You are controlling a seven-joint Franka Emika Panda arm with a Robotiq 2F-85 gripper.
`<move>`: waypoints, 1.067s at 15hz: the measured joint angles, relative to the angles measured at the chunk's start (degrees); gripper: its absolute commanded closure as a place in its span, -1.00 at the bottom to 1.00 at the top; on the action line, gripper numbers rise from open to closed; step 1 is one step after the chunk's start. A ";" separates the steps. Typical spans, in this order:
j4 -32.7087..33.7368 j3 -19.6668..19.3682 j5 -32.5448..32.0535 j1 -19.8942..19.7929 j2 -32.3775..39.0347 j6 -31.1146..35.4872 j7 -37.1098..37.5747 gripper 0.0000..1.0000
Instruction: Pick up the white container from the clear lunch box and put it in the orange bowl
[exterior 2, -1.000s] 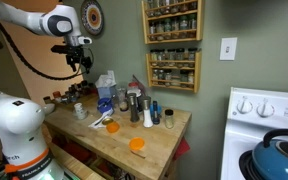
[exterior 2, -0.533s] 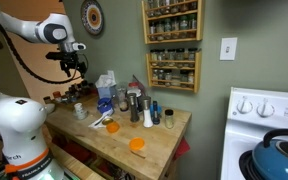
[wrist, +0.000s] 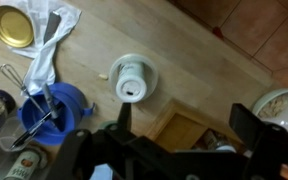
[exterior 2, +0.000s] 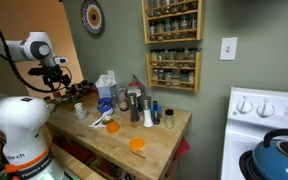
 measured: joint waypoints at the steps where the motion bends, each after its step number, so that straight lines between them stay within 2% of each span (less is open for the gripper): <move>1: -0.56 1.13 -0.34 0.57 0.87 0.32 1.29 -1.00; 2: -1.28 1.94 -0.42 0.87 1.69 1.93 2.08 -1.00; 4: -2.34 1.00 1.83 2.62 3.66 5.15 0.77 -1.00; 9: -2.29 -0.68 1.96 3.44 5.35 5.83 -0.11 -1.00; 14: -1.13 1.09 -7.62 -0.18 11.93 7.21 4.19 -1.00; 16: 0.01 1.16 -9.62 -0.85 15.28 8.84 4.60 -1.00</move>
